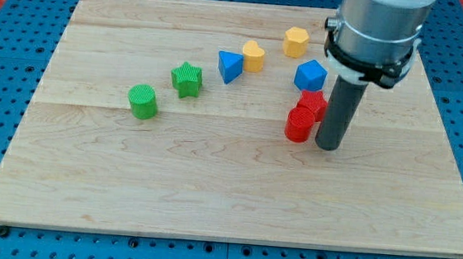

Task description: Push the red star slightly to the left

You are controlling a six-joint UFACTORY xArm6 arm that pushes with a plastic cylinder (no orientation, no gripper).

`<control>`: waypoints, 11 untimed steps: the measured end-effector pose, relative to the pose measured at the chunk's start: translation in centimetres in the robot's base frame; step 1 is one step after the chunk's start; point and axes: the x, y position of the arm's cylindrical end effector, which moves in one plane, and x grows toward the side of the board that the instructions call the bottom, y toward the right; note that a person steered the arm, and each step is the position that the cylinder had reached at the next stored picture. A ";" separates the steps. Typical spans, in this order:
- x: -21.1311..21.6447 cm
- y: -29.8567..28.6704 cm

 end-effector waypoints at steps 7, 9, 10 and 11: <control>-5.5 3.0; -3.5 -6.7; -3.6 -4.1; -6.9 -0.3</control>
